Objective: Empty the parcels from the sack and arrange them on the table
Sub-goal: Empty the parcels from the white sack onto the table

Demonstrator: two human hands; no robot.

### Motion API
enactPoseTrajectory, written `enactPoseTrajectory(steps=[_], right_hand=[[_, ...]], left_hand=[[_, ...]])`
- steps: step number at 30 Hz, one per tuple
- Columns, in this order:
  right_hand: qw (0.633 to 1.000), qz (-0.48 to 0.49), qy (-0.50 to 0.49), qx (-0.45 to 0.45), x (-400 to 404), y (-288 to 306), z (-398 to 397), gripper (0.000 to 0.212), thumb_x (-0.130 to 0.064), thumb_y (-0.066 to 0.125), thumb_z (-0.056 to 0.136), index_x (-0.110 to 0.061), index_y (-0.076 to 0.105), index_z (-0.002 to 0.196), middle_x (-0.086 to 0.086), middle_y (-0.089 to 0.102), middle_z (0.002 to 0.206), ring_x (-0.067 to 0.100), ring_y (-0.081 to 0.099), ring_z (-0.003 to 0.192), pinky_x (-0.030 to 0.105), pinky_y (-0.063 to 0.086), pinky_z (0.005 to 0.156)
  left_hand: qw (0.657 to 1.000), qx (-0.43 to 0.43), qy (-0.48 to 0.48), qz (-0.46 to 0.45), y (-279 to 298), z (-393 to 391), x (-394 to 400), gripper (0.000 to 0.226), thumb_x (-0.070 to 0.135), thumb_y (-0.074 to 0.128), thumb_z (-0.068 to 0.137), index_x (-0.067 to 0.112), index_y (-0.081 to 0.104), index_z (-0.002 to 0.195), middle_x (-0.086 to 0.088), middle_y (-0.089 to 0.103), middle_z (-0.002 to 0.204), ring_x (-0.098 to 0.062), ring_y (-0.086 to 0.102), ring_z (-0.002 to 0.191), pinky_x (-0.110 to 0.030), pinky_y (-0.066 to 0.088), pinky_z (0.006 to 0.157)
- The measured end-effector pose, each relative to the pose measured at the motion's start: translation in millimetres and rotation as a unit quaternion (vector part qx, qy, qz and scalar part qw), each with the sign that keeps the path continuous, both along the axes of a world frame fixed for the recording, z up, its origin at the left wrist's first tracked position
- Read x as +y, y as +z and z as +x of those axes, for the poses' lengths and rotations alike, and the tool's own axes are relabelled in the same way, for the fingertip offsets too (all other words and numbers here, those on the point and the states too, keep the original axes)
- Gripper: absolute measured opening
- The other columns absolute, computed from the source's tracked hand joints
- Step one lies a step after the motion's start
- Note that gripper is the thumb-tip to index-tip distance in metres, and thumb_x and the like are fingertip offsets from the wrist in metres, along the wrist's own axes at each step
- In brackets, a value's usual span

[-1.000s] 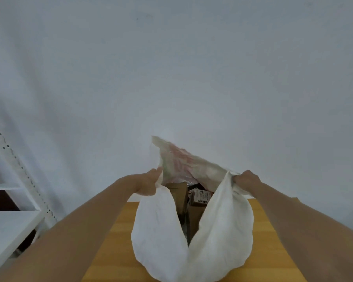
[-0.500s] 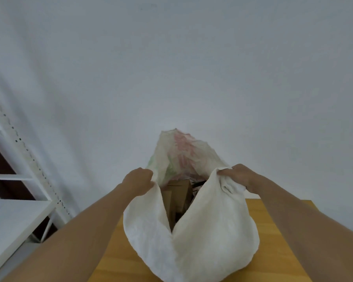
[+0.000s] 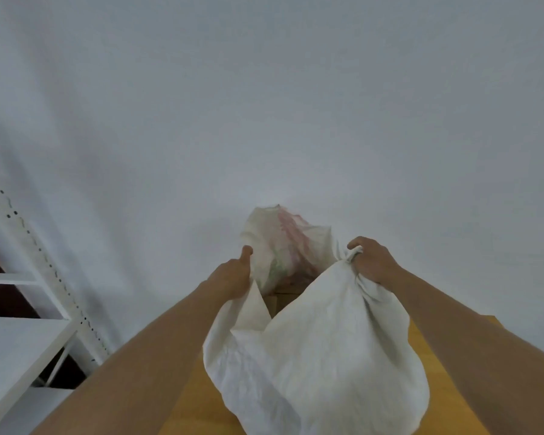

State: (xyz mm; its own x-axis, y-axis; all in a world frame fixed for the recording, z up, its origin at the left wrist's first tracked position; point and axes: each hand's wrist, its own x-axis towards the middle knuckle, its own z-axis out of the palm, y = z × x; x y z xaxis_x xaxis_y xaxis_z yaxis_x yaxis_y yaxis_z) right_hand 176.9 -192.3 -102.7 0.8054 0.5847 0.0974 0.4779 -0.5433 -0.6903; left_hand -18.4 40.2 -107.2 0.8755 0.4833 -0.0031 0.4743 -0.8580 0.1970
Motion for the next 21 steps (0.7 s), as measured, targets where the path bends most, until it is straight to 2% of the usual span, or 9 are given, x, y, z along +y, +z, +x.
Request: enactPoseTrajectory(steps=[2, 5, 7, 9, 11, 13, 15, 18, 21], right_hand=[[0.999, -0.011, -0.03, 0.01, 7, -1, 4, 0.023, -0.016, 0.042, 0.089, -0.017, 0.063, 0.097, -0.005, 0.057, 0.098, 0.02, 0.052, 0.096, 0.03, 0.038, 0.083], [0.994, -0.005, -0.037, 0.104, 8, -6, 8, 0.018, -0.034, 0.05, 0.078, -0.025, 0.051, 0.093, -0.002, 0.052, 0.09, 0.017, 0.051, 0.08, 0.034, 0.039, 0.077], [0.987, -0.049, 0.009, 0.156, 6, -2, 5, 0.05, -0.034, 0.059, 0.079, -0.026, 0.04, 0.125, 0.002, 0.053, 0.107, 0.019, 0.053, 0.094, 0.034, 0.043, 0.085], [0.978, -0.152, 0.039, 0.135, 2, -2, 4, 0.089, -0.04, 0.07, 0.079, -0.033, 0.013, 0.147, 0.005, 0.045, 0.129, 0.026, 0.049, 0.114, 0.039, 0.041, 0.099], [0.972, -0.227, 0.014, 0.065, -4, -10, 3, 0.092, -0.057, 0.075, 0.07, -0.03, 0.022, 0.14, 0.003, 0.044, 0.129, 0.026, 0.049, 0.115, 0.043, 0.043, 0.098], [0.968, -0.241, -0.064, -0.002, -17, -16, 9, 0.065, -0.061, 0.07, 0.073, -0.023, 0.039, 0.117, 0.003, 0.053, 0.117, 0.025, 0.055, 0.106, 0.04, 0.047, 0.089], [0.949, -0.258, -0.172, -0.048, -38, -21, 18, 0.048, -0.059, 0.062, 0.082, -0.022, 0.05, 0.111, 0.004, 0.059, 0.112, 0.027, 0.06, 0.107, 0.035, 0.047, 0.085], [0.922, -0.22, -0.317, -0.015, -69, -27, 29, 0.046, -0.056, 0.057, 0.087, -0.018, 0.064, 0.11, 0.006, 0.065, 0.104, 0.028, 0.065, 0.1, 0.034, 0.05, 0.083], [0.93, -0.117, -0.343, 0.062, -74, -33, 36, 0.031, -0.036, 0.057, 0.089, -0.009, 0.065, 0.103, 0.01, 0.063, 0.092, 0.03, 0.063, 0.089, 0.033, 0.049, 0.077]], left_hand=[[0.998, -0.008, 0.002, -0.058, -2, -1, 20, 0.048, 0.009, 0.039, 0.096, 0.013, 0.021, 0.14, -0.016, 0.058, 0.089, -0.032, 0.057, 0.075, -0.036, 0.041, 0.067], [0.982, 0.012, 0.014, -0.19, 2, 9, 40, 0.059, 0.026, 0.049, 0.096, 0.02, 0.018, 0.146, -0.023, 0.053, 0.127, -0.033, 0.055, 0.1, -0.036, 0.042, 0.082], [0.926, 0.045, 0.006, -0.376, 12, 17, 38, 0.091, 0.046, 0.066, 0.083, 0.032, 0.008, 0.153, -0.012, 0.03, 0.153, -0.031, 0.042, 0.125, -0.041, 0.038, 0.101], [0.872, 0.094, -0.05, -0.478, 25, 24, 26, 0.12, 0.06, 0.077, 0.066, 0.039, -0.002, 0.154, 0.002, 0.01, 0.162, -0.027, 0.022, 0.144, -0.044, 0.026, 0.115], [0.88, 0.159, -0.117, -0.432, 29, 32, 14, 0.128, 0.06, 0.079, 0.067, 0.037, -0.012, 0.154, 0.004, 0.004, 0.163, -0.024, 0.012, 0.148, -0.043, 0.02, 0.118], [0.909, 0.205, -0.153, -0.329, 28, 39, 2, 0.132, 0.061, 0.078, 0.068, 0.033, -0.02, 0.152, 0.002, 0.005, 0.164, -0.023, 0.013, 0.149, -0.04, 0.022, 0.118], [0.925, 0.243, -0.163, -0.243, 23, 44, -5, 0.14, 0.068, 0.078, 0.063, 0.031, -0.025, 0.15, 0.0, 0.007, 0.164, -0.024, 0.015, 0.149, -0.04, 0.024, 0.117], [0.952, 0.211, -0.157, -0.155, 13, 50, -9, 0.147, 0.074, 0.075, 0.06, 0.023, -0.031, 0.148, -0.006, 0.018, 0.162, -0.027, 0.028, 0.144, -0.036, 0.028, 0.113], [0.981, 0.135, -0.104, -0.097, 3, 62, -16, 0.144, 0.076, 0.071, 0.063, 0.009, -0.021, 0.151, -0.011, 0.039, 0.153, -0.029, 0.046, 0.132, -0.035, 0.04, 0.104]])
